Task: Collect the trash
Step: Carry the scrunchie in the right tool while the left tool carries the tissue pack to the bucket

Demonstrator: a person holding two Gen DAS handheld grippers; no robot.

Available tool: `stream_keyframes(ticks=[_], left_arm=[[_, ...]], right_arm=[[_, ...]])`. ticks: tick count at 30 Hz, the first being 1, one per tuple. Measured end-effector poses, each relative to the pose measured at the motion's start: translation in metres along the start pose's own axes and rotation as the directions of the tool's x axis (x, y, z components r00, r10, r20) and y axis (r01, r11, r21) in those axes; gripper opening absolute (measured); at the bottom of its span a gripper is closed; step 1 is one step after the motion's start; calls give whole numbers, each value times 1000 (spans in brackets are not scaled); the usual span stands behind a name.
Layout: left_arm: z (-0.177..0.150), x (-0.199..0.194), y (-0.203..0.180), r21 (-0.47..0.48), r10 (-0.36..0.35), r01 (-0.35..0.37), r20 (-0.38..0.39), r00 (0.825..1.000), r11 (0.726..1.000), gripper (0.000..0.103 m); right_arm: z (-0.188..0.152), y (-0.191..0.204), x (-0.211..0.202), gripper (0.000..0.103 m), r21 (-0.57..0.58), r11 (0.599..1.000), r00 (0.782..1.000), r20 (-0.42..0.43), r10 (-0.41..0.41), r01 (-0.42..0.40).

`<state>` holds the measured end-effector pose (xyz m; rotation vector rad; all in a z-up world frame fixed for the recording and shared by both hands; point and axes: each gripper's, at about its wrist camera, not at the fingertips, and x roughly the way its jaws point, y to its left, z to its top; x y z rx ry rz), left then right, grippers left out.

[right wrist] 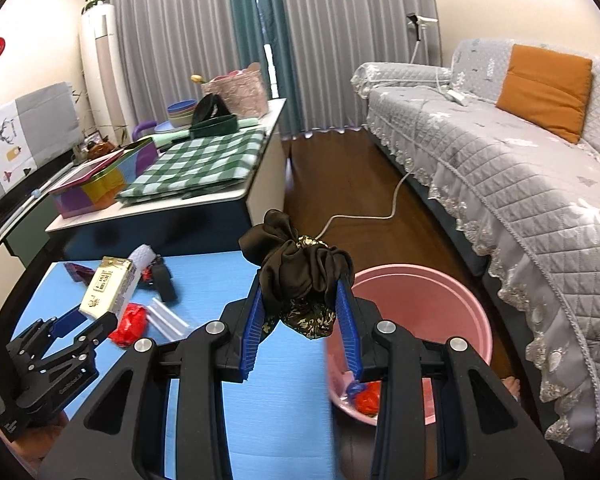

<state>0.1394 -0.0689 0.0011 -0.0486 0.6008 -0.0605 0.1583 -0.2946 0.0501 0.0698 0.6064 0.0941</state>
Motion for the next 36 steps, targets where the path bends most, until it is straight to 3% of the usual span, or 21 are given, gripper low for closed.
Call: stream_keyframes(ticks=[22, 36], left_arm=[[5, 18, -103, 125, -165, 167, -27, 986, 978, 52], [17, 46, -155, 164, -227, 233, -54, 972, 959, 52]], right_arm=[[0, -103, -10, 35, 157, 974, 986, 0, -166, 163], [1, -127, -1, 36, 190, 956, 975, -24, -222, 222]])
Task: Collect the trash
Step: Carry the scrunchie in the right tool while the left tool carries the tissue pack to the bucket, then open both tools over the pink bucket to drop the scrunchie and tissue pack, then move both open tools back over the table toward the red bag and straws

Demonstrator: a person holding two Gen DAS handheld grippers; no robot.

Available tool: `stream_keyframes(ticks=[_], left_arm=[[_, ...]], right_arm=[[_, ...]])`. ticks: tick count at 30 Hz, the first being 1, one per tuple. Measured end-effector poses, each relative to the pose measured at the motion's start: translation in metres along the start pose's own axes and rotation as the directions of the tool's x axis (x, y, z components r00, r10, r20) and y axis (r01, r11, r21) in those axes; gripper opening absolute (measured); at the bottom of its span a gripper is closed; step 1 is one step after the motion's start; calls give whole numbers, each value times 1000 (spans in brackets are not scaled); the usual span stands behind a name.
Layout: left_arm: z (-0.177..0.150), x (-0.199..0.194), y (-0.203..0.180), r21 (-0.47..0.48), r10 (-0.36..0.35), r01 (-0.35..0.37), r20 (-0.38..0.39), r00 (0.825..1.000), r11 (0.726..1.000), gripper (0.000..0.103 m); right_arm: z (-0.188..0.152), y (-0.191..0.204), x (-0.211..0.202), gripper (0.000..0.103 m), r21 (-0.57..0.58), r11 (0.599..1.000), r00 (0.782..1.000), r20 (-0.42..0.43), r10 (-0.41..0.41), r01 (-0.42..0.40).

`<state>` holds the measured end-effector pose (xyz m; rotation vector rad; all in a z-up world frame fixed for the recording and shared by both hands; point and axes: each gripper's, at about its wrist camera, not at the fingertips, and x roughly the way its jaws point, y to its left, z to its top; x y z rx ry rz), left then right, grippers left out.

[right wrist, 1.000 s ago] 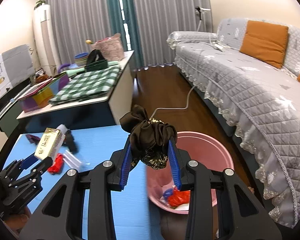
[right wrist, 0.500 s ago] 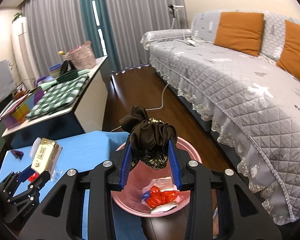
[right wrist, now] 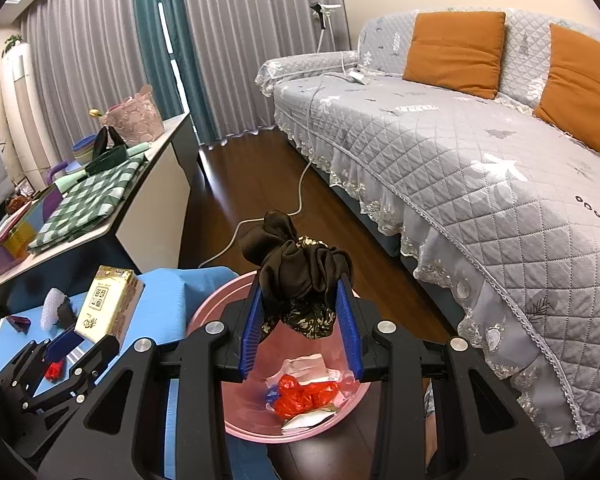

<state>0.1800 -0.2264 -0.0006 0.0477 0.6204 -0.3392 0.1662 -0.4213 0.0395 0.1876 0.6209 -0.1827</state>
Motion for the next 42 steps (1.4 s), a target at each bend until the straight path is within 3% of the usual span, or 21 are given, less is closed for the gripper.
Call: stream_keyframes(ticks=[17, 19, 21, 23, 42], left_arm=[[12, 27, -29, 63, -47, 47, -5, 999, 997, 52], [13, 28, -31, 62, -55, 56, -7, 998, 997, 53], [13, 28, -33, 60, -58, 59, -5, 998, 996, 54], [13, 28, -33, 57, -53, 54, -5, 999, 997, 61], [7, -8, -5, 33, 4, -4, 11, 1000, 999, 61]], right_arm=[[5, -12, 6, 36, 47, 999, 1000, 4, -12, 12], [6, -13, 6, 41, 48, 999, 1000, -1, -11, 11], [6, -14, 7, 57, 50, 999, 1000, -9, -21, 22], [6, -15, 7, 59, 56, 998, 1000, -7, -30, 31], [9, 7, -9, 59, 46, 999, 1000, 17, 25, -26]])
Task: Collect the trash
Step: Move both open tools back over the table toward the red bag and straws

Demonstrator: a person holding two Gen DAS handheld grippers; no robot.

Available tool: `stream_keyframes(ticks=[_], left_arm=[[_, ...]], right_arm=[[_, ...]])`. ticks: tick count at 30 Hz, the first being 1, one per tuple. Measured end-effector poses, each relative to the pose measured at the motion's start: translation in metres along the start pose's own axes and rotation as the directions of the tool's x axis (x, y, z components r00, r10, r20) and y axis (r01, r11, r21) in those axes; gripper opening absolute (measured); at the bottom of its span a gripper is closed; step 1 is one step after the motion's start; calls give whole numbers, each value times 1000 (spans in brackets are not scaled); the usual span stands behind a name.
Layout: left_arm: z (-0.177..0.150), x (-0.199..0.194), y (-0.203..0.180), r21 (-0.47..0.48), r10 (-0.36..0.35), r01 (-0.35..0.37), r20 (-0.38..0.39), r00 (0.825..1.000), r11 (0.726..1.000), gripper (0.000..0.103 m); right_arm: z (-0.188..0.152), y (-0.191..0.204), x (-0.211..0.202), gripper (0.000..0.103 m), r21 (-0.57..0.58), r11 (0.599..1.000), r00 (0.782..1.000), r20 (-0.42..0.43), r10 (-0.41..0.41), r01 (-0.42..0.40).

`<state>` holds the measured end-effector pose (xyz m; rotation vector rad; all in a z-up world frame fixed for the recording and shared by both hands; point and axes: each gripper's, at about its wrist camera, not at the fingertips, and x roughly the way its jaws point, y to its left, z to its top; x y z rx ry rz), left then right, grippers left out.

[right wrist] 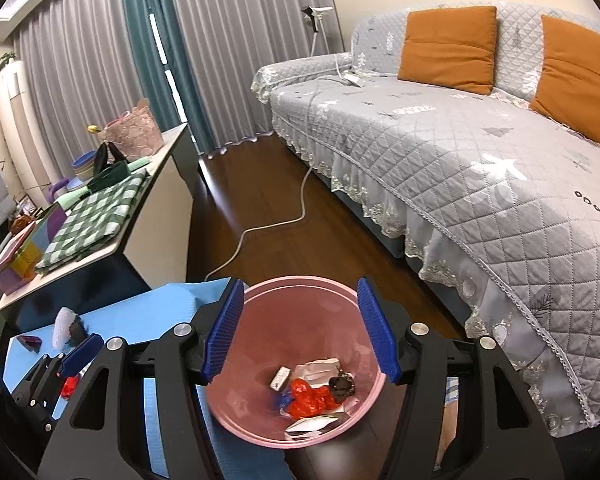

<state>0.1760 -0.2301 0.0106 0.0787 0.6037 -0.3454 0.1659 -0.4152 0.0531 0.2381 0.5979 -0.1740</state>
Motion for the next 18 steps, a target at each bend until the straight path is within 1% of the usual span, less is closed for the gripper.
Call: stream_keyframes(ticks=[8, 18], left_arm=[[-3, -30, 27, -24, 50, -49, 18, 999, 998, 61], [-12, -79, 78, -89, 132, -128, 42, 990, 988, 61]], right_arm=[[1, 25, -13, 59, -30, 998, 999, 19, 49, -48], [-5, 63, -29, 58, -97, 989, 993, 28, 117, -114]])
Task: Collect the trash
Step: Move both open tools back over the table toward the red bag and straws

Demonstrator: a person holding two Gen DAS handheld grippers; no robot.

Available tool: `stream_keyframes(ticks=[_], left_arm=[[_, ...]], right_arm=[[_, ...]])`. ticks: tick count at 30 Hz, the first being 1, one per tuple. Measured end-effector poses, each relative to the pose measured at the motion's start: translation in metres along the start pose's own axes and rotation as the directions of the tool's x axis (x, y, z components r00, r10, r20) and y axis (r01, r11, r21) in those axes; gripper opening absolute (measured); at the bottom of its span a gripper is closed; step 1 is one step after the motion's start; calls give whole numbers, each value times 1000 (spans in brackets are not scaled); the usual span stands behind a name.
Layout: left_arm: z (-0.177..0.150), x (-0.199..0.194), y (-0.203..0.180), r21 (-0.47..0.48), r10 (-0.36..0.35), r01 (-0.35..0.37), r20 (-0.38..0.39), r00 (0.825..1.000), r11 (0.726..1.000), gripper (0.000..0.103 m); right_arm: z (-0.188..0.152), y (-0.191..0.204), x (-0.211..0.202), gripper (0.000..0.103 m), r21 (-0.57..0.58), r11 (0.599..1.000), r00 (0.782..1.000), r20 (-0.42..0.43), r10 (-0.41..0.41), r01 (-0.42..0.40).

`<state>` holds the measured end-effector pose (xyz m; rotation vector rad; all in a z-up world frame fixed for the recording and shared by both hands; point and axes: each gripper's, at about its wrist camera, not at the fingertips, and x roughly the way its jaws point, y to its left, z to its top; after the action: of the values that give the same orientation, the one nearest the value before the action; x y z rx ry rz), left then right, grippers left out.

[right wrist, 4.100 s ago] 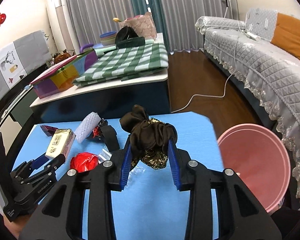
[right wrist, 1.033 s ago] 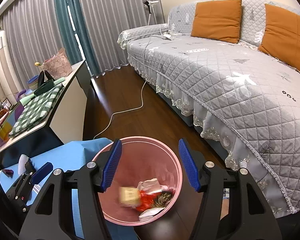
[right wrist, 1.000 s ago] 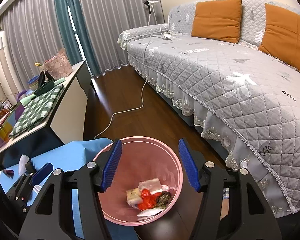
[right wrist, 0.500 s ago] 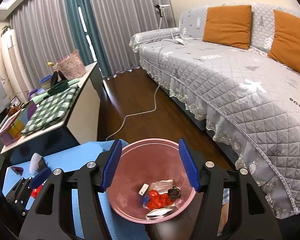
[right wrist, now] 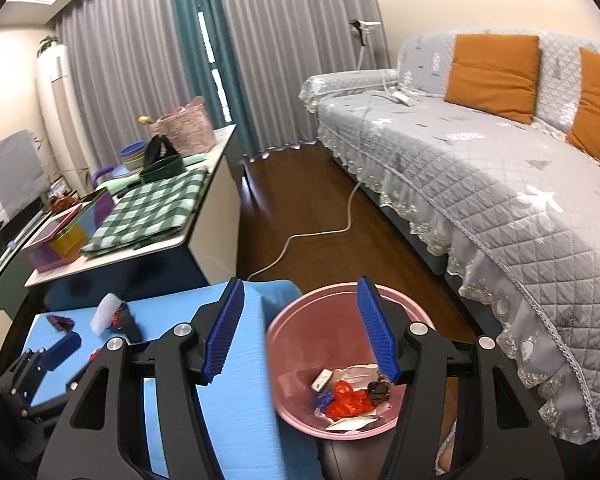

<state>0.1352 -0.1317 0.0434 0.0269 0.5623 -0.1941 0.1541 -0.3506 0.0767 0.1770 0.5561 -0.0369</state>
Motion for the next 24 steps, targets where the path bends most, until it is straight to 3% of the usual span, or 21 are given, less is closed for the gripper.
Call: stream_keyframes(ticks=[10, 14, 24], left_arm=[[-27, -33, 77, -106, 114, -113, -2, 994, 988, 61], [-43, -31, 120, -187, 188, -194, -52, 981, 963, 61], [-59, -25, 166, -290, 235, -250, -86, 968, 924, 61]], right_arm=[[-14, 44, -2, 51, -86, 993, 997, -22, 76, -78], [-22, 59, 6, 50, -106, 989, 994, -51, 97, -102], [-46, 103, 30, 49, -175, 974, 985, -119, 126, -146]])
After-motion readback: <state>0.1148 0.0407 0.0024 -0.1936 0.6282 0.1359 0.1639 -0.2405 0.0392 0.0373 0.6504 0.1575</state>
